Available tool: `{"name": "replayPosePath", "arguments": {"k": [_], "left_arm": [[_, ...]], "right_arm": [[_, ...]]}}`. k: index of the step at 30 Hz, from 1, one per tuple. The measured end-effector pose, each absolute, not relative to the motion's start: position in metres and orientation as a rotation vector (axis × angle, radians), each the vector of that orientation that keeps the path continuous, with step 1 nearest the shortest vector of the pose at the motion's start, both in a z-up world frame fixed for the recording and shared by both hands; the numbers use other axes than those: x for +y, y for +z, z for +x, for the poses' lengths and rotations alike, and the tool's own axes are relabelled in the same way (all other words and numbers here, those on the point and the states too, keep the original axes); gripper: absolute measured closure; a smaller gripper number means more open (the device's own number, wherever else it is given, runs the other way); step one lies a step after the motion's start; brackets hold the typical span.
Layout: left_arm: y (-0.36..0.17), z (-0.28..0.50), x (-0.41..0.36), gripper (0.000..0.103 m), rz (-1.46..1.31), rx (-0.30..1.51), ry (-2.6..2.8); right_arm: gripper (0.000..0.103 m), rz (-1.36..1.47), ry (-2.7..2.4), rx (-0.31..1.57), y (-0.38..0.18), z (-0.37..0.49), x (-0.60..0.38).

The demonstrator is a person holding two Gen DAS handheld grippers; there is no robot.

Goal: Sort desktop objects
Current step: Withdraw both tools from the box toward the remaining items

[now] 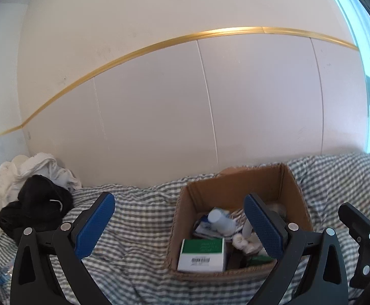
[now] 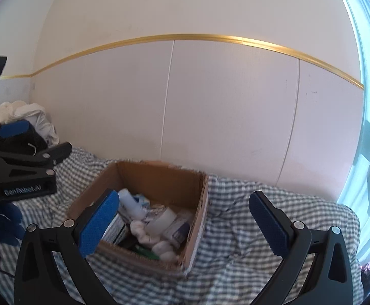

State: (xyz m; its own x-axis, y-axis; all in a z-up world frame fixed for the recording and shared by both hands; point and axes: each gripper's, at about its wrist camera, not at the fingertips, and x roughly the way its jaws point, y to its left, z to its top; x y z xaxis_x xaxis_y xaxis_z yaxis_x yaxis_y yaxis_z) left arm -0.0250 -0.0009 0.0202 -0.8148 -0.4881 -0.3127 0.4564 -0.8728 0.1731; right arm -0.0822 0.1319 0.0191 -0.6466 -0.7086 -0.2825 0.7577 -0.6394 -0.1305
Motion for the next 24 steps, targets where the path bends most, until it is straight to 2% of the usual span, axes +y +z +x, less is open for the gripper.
{"name": "replayPosePath", "arguments": {"k": [15, 24], "left_arm": [[-0.023, 0.024, -0.013, 0.000, 0.784, -0.023, -2.560], [-0.045, 0.036, -0.001, 0.000, 0.849, 0.040, -2.602]], "right_arm": [[0.000, 0.467, -2.149, 0.213, -0.008, -0.067, 0.179], [0.000, 0.632, -2.105, 0.269, -0.054, -0.068, 0.189]]}}
